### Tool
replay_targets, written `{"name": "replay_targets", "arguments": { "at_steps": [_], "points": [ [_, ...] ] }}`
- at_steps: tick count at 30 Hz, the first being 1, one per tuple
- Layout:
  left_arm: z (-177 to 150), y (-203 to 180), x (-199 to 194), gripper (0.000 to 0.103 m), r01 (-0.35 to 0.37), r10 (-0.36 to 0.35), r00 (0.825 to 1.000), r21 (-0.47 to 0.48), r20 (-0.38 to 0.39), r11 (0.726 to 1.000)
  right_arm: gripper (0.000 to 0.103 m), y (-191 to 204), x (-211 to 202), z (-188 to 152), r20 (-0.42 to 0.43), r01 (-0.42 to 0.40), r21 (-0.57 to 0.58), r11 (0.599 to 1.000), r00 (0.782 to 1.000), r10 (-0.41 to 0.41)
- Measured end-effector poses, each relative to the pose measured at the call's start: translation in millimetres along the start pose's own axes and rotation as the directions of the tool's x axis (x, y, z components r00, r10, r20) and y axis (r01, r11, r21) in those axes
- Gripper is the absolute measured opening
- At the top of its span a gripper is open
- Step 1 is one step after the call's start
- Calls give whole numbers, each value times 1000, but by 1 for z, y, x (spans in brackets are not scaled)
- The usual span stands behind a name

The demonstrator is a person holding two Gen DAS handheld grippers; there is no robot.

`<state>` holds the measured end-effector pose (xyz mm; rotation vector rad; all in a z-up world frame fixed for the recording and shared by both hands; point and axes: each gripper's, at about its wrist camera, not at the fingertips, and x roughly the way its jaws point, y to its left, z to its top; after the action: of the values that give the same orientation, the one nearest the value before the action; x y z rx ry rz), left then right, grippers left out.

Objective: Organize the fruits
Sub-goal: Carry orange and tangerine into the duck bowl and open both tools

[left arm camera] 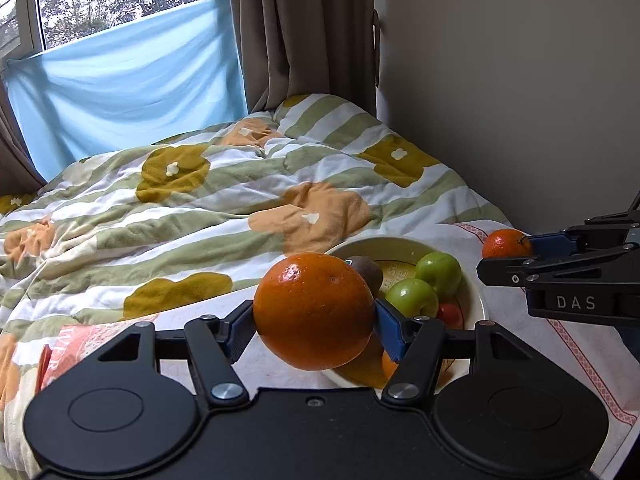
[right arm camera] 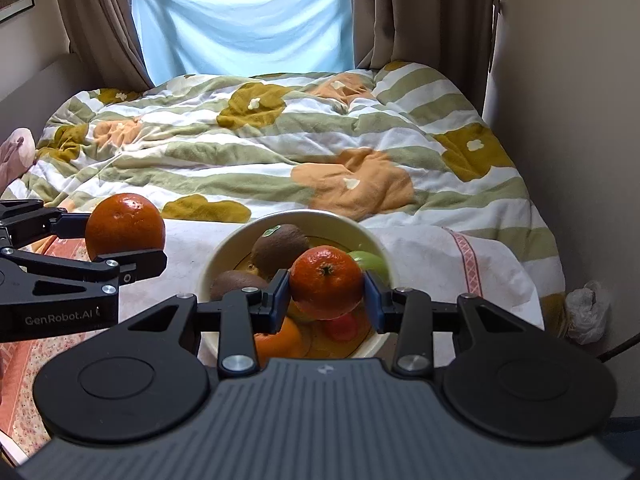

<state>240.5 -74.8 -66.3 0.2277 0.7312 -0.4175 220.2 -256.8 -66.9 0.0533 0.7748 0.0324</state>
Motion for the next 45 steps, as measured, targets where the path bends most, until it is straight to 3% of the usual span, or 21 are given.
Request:
{"name": "replay_targets", "arguments": {
  "at_steps": [10, 23, 36, 45],
  "points": [
    [27, -34, 61, 67, 5, -5, 999, -3, -36, 1000, 54, -47, 44, 24, -29, -43, -33, 999, 999, 42],
    [37, -42, 101, 67, -38, 37, 996, -7, -77, 999, 54, -54, 102, 38, -72, -107, -109, 988, 992, 99],
    [52, -68, 128, 67, 1, 6, 997, 95, -79, 995, 54, -90, 112, 34, -89, -61, -64, 996, 995, 55],
    [51, -77, 154, 68, 20, 0, 990, 138, -143, 990, 54, -112, 112, 22, -112, -28, -21, 999, 993, 25]
  ]
}}
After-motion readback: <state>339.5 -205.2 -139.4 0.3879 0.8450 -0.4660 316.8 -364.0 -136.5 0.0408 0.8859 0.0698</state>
